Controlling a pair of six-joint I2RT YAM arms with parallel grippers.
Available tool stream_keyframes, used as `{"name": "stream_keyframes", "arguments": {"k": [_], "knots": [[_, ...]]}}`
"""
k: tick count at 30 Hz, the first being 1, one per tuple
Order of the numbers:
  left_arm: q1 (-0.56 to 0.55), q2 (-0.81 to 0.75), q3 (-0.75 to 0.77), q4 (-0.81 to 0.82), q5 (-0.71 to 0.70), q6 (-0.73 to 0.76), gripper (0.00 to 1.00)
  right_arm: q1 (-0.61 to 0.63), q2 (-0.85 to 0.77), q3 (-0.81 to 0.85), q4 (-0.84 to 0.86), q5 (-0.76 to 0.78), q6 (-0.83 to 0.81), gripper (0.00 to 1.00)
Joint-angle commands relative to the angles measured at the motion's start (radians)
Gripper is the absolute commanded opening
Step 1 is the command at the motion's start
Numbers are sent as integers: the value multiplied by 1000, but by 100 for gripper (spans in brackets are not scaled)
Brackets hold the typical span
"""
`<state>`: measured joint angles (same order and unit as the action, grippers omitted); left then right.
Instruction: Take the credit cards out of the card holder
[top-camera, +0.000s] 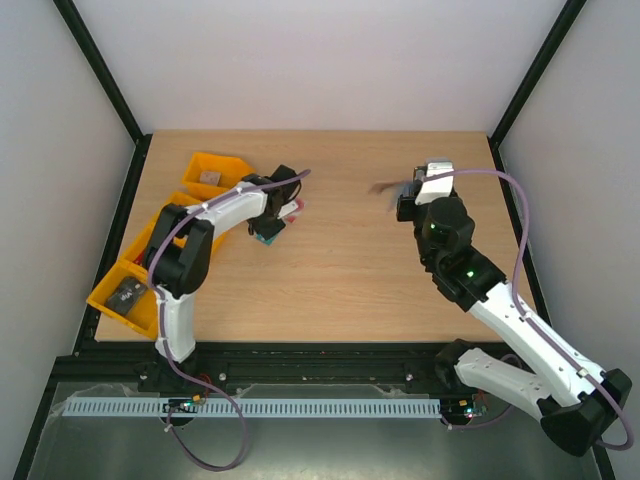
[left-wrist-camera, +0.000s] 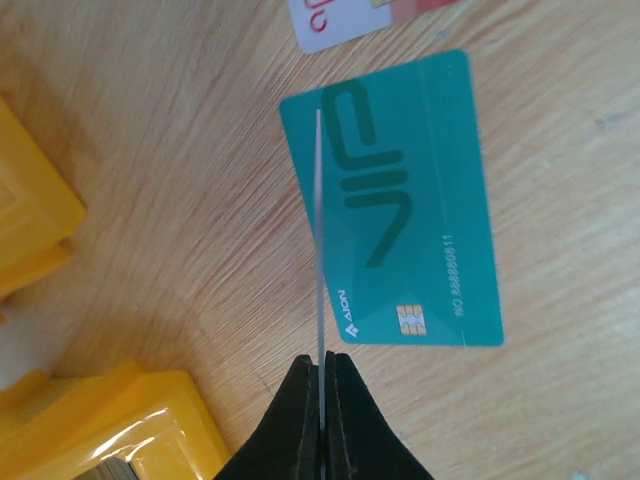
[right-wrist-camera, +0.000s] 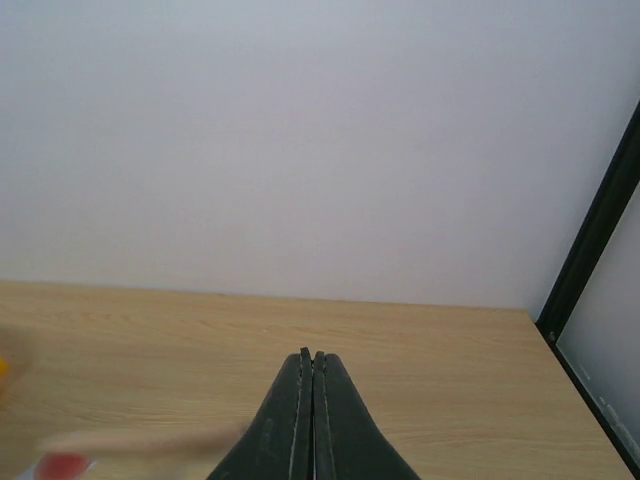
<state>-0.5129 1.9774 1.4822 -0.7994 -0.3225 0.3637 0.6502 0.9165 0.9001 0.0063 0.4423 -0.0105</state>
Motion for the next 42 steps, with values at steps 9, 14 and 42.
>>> {"name": "stream_keyframes", "arguments": {"k": [9,14,42], "knots": [[-74,109,35,2,-129,-210,2,-14,-15,-16,-59,-109,48,2],[-56,116,38,-13,-6,-240,49,-27,66,25,-187,-203,138,3],[-148,-263,-346,369,1010,-563,90,-106,302,-419,-233,-441,893,97]]}}
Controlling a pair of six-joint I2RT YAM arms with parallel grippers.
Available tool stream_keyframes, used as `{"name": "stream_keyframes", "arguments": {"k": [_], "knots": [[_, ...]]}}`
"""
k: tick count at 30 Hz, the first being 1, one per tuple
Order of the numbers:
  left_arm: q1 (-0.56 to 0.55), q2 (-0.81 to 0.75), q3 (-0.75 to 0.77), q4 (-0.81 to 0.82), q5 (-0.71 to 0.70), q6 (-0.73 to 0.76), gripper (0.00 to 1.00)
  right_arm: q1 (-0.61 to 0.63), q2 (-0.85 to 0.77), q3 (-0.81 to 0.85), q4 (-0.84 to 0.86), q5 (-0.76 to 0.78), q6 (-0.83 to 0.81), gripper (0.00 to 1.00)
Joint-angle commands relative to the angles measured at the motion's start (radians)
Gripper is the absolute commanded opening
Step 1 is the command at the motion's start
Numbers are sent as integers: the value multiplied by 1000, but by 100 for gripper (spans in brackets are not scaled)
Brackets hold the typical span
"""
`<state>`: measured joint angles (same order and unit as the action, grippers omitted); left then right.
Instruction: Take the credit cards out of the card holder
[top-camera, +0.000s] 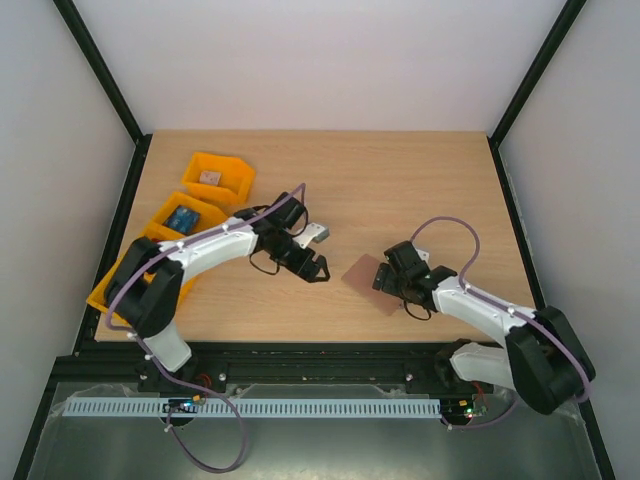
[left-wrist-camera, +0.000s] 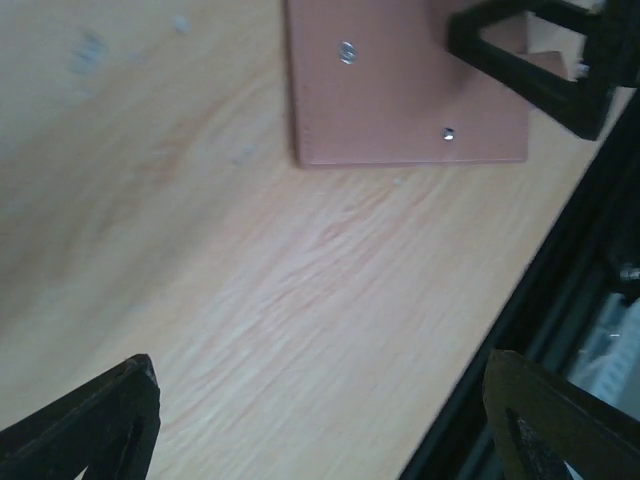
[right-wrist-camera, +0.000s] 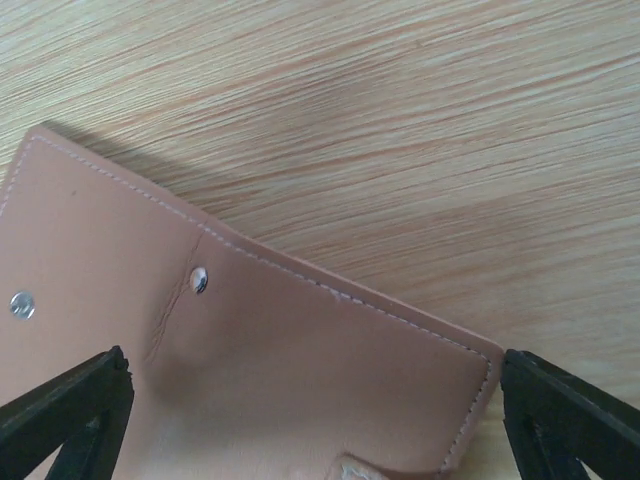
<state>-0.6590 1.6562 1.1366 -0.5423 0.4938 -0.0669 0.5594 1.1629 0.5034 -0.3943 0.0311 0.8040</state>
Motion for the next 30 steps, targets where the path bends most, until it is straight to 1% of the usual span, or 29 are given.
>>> {"name": "stream_keyframes", "arguments": {"k": [1,3,5,8,11,13,14,18,21,23,24,28,30], "knots": [[-2,73,0,122,197,-140,91,-15,79,-25,180,-17,86,97],[-2,100,-8,144,195,-154,92,-15,135,-15,173,16,80,95],[-1,118,-21,156,202,-163,93,-15,196,1,172,16,57,90],[6,134,-43,182,232,-179,94,-10,267,11,231,-45,46,77],[21,143,-48,187,228,-177,95,15,312,25,282,-75,64,65],[36,147,-52,191,227,-176,95,24,334,32,312,-93,73,60],[44,151,-57,194,227,-176,96,30,345,40,325,-108,76,59],[70,199,-65,210,218,-187,96,69,360,84,354,-197,64,61],[103,259,-56,192,196,-199,95,74,328,98,393,-295,61,65],[118,275,-69,201,213,-212,94,74,307,104,404,-337,63,67],[119,272,-75,211,221,-224,94,74,301,115,388,-337,59,68],[118,243,-122,250,227,-250,94,74,265,194,172,-229,-12,70],[118,238,-149,278,245,-277,94,74,235,209,116,-203,-19,71]]}}
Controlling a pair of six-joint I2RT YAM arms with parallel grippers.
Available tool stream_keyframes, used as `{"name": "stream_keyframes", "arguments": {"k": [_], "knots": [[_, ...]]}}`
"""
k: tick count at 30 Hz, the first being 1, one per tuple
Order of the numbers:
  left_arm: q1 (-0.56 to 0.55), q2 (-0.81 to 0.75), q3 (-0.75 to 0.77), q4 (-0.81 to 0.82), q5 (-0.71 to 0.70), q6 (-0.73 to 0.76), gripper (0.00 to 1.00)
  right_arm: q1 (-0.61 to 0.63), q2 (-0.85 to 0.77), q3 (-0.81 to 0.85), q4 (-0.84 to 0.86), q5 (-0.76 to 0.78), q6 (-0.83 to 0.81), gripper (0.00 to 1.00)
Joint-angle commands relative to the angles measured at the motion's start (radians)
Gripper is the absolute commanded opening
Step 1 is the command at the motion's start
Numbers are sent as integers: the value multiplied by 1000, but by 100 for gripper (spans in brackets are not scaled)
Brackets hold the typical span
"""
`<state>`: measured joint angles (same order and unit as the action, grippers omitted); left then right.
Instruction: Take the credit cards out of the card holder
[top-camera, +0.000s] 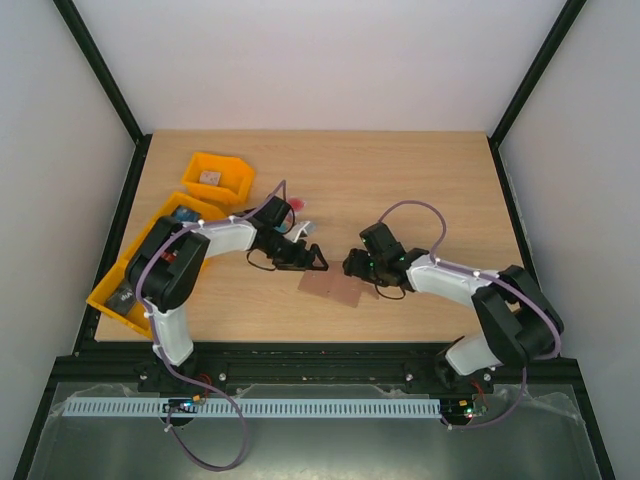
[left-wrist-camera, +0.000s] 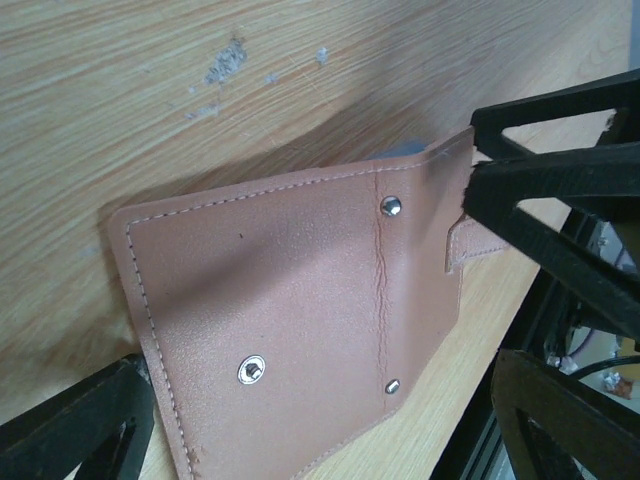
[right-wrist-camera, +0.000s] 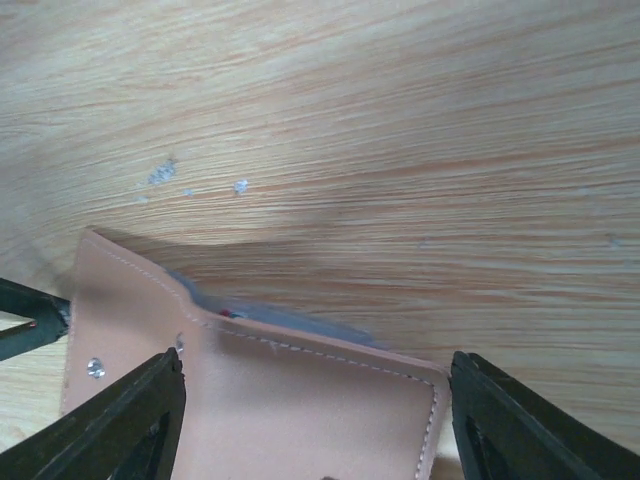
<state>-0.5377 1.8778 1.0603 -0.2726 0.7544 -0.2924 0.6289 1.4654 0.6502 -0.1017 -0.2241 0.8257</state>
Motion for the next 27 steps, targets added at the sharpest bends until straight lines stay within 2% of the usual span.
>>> {"name": "stream_keyframes", "arguments": {"k": [1,3,7,11,16,20,23,27], "knots": [[-4,19,-81,17,-7,-60,93,4,-81,40,-174,41,-28,72],[-3,26,-84,18,-3,-70,93,4,-107,-20,-135,-3,19,77],[-4,3,-108,33,-12,-86,93,10,-143,-75,-106,49,88,80],[-6,-15,-171,94,13,-139,91,50,-75,-71,-39,4,105,81],[-6,4,-177,111,40,-164,89,74,-21,-94,218,-141,195,81],[-4,21,-160,103,51,-160,82,75,-14,-65,285,-143,217,80],[0,22,-149,96,54,-154,77,77,23,-50,325,-179,222,73],[10,-12,-149,90,40,-136,74,76,25,-47,335,-169,225,49]]}}
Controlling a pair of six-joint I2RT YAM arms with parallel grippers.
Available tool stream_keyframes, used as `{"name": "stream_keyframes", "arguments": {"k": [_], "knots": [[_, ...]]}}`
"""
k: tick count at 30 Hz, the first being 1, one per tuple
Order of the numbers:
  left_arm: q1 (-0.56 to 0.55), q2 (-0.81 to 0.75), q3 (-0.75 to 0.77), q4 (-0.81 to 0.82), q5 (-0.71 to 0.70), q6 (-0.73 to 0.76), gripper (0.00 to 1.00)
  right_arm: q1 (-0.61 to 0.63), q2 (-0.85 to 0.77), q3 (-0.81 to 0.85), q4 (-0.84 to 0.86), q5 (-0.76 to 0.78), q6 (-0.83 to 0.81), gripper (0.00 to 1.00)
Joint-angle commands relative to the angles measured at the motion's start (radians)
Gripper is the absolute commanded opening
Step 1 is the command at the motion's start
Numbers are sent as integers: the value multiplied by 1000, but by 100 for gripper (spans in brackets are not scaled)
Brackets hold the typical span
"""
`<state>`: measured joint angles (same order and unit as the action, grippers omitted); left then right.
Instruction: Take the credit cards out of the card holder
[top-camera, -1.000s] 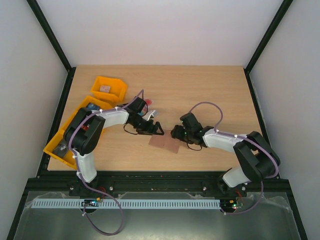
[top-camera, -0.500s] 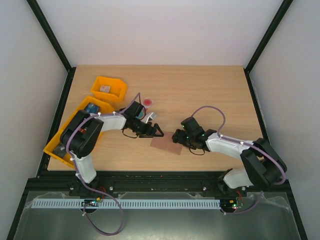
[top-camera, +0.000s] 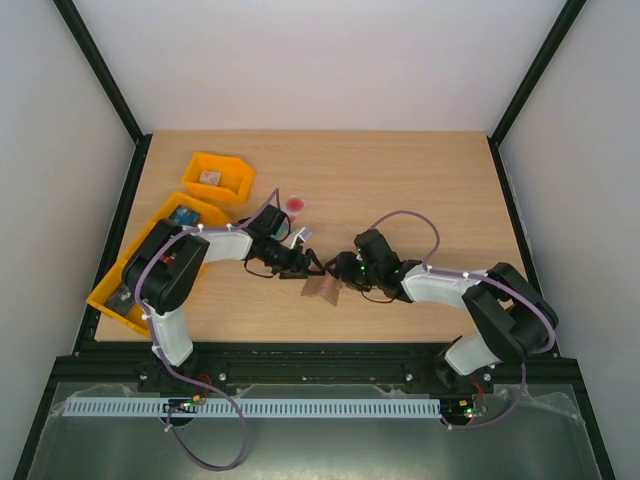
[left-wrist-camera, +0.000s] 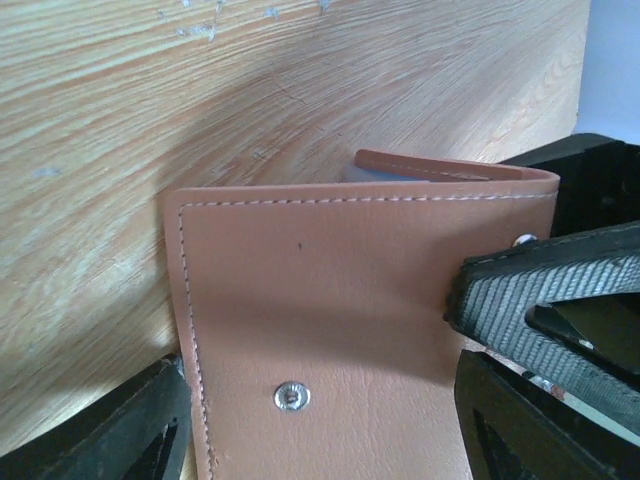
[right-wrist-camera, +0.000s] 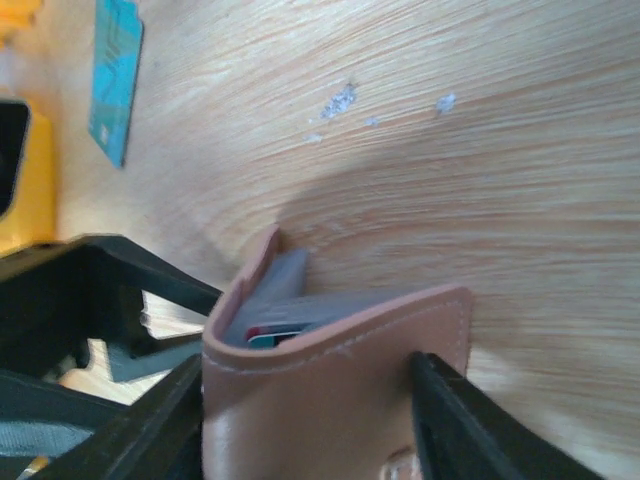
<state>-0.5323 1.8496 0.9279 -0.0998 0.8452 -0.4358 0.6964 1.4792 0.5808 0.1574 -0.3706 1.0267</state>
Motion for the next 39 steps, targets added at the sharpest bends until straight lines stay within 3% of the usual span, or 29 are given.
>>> {"name": "stream_keyframes", "arguments": {"k": [1,5,8,14,21,24,29,31,35,37,39], "knots": [[7,8,-23,-78,-54,9,74,9,13,23,82,-25,27,41],[10,-4,-26,-78,-68,16,73,9,14,37,79,-27,27,14],[19,-28,15,-129,-88,62,73,5,-16,49,39,-9,5,2],[73,-156,115,-249,-74,207,83,-31,-88,84,-11,-21,-56,2],[319,-386,331,-499,98,483,86,-46,-237,336,-75,-159,-371,2],[430,-456,490,-677,206,643,87,-46,-291,445,-78,-225,-517,2],[412,-463,752,-1099,337,1026,95,-45,-324,508,151,-457,-551,2],[367,-486,765,-1103,353,1034,98,-41,-321,511,246,-511,-520,2],[229,-552,676,-835,333,773,97,12,-290,537,307,-567,-520,2],[195,-550,684,-808,349,753,87,29,-276,551,303,-575,-528,2],[193,-552,698,-821,369,759,66,31,-279,549,308,-571,-528,2]]}}
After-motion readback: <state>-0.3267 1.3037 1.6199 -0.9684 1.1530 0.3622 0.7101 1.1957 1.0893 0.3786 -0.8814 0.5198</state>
